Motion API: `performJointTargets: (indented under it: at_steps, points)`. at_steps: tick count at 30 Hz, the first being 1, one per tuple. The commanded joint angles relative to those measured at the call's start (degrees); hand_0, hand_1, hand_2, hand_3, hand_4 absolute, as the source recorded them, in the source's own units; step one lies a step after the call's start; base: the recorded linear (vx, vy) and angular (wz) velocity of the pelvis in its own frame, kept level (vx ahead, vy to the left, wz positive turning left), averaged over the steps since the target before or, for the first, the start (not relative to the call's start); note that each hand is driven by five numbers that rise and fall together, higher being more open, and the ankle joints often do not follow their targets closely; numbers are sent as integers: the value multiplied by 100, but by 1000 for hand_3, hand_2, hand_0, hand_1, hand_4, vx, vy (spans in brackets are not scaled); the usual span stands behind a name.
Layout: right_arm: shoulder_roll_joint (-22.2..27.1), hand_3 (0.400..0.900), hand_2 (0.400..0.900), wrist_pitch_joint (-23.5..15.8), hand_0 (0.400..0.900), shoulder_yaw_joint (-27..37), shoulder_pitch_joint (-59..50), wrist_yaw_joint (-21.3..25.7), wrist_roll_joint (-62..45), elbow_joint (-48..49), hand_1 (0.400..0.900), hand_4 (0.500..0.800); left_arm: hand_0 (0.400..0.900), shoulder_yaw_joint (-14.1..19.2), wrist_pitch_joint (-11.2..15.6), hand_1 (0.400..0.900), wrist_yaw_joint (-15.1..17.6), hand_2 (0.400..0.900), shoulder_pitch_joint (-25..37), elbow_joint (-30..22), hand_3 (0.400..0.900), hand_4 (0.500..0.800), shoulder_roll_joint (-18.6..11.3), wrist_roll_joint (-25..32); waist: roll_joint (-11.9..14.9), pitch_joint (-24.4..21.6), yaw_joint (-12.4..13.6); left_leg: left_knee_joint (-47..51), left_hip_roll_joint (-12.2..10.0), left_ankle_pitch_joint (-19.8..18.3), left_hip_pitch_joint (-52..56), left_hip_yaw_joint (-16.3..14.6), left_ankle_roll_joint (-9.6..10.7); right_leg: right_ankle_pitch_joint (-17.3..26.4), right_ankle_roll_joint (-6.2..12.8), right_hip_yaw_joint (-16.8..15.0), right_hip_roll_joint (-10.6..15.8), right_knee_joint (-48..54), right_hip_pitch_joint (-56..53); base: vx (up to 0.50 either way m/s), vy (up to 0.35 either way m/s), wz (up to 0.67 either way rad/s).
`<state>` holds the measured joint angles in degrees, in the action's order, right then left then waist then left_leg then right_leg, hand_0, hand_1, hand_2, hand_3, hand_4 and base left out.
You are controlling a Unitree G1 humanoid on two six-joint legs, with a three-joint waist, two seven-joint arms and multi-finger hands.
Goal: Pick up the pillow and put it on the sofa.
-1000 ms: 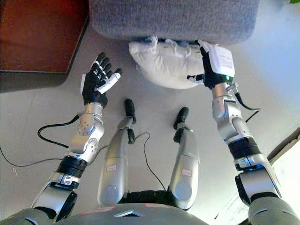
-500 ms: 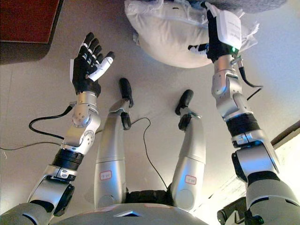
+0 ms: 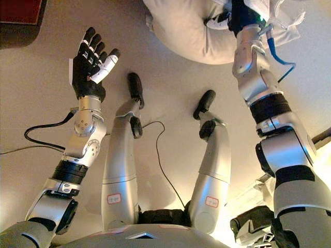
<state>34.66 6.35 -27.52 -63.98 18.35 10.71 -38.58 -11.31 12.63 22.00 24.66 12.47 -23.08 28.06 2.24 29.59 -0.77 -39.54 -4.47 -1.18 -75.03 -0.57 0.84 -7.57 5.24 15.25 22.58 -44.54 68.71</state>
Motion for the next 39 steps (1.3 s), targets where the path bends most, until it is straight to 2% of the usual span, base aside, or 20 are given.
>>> performJointTargets:
  at_steps: [1,2,3,7,17,21,24,32,33,34,37,38,39]
  points:
    - [-59,631,631,-308,631,-204,-1298,100,-440,-52,631,639,900,85,357,900,14,900,-80,-892,900,800,-221,226,198,21,269,-709,-99,-1381,587,408,330,557,518,-213,8,273,-30,18,20,3]
    - [-116,584,584,-324,584,-243,-1381,128,-516,-114,584,611,900,84,362,900,33,900,-90,-892,900,800,-218,254,224,21,263,-670,-96,-1353,573,426,333,571,518,-208,5,294,-21,0,0,0]
    - [-128,400,400,-345,400,-273,-1436,115,-584,-139,400,500,900,75,357,900,24,900,-107,-898,900,800,-218,272,251,21,255,-624,-97,-1325,556,437,337,576,521,-196,-8,324,-13,0,0,0]
    - [-199,400,400,-420,400,-241,-1506,203,-830,-127,400,500,900,42,355,900,56,900,-91,-891,900,800,-206,269,332,21,220,-574,-85,-1267,493,450,354,585,507,-172,-51,381,32,0,0,0]
    - [-170,400,400,-511,400,-21,-1279,404,-861,352,400,500,900,17,423,900,227,900,25,-805,900,800,-104,230,323,21,162,-572,-59,-1174,450,459,350,659,503,-249,-98,344,156,-28,20,-4]
    - [-100,400,400,-622,400,315,-897,574,-794,890,400,500,900,86,492,900,317,900,126,-487,900,800,54,371,305,21,131,-207,-66,-1012,711,400,356,777,537,-246,-98,547,-55,-11,6,2]
    - [-82,400,400,-779,400,777,-169,706,-479,1598,400,500,900,273,563,900,398,900,208,-278,900,800,207,336,240,20,86,464,-7,-742,1299,254,339,938,559,-197,-100,991,-600,-19,10,13]
    - [-230,400,400,-1151,400,1664,1851,710,235,2879,400,500,900,572,786,900,316,900,-6,-218,900,800,364,140,253,-19,46,1145,57,-529,2999,218,355,1069,508,-74,-123,1758,-2376,4,-9,2]
    - [-324,400,400,-1253,400,1788,2424,629,395,3154,400,500,900,671,802,900,300,900,-173,-274,900,800,374,54,283,-140,55,1253,51,-429,3464,198,328,1198,439,58,-112,2018,-2946,0,0,0]
    - [-327,400,400,-1247,400,1801,2440,623,398,3171,400,500,900,664,800,900,302,900,-176,-279,900,800,370,53,285,-132,44,1311,67,-377,3491,208,322,1239,437,82,-104,2075,-2986,32,-34,5]
    - [-501,400,400,-1398,400,1969,3151,419,498,3482,400,500,900,769,796,900,123,900,-417,-192,900,800,440,-8,342,-542,32,1855,4,-342,4625,174,327,1413,529,299,-77,2731,-4266,167,-21,3]
    - [-504,400,400,-1394,400,1977,3174,414,501,3499,400,500,900,763,798,900,120,900,-429,-194,900,800,439,-7,340,-496,35,1903,3,-326,4712,179,327,1434,532,321,-86,2785,-4363,118,14,-6]
    - [-526,400,400,-1445,400,2024,3316,369,493,3593,400,500,900,834,785,900,71,900,-473,-187,900,800,443,-16,358,-664,8,2047,-20,-319,4960,135,338,1529,583,350,-87,2950,-4623,177,46,-17]
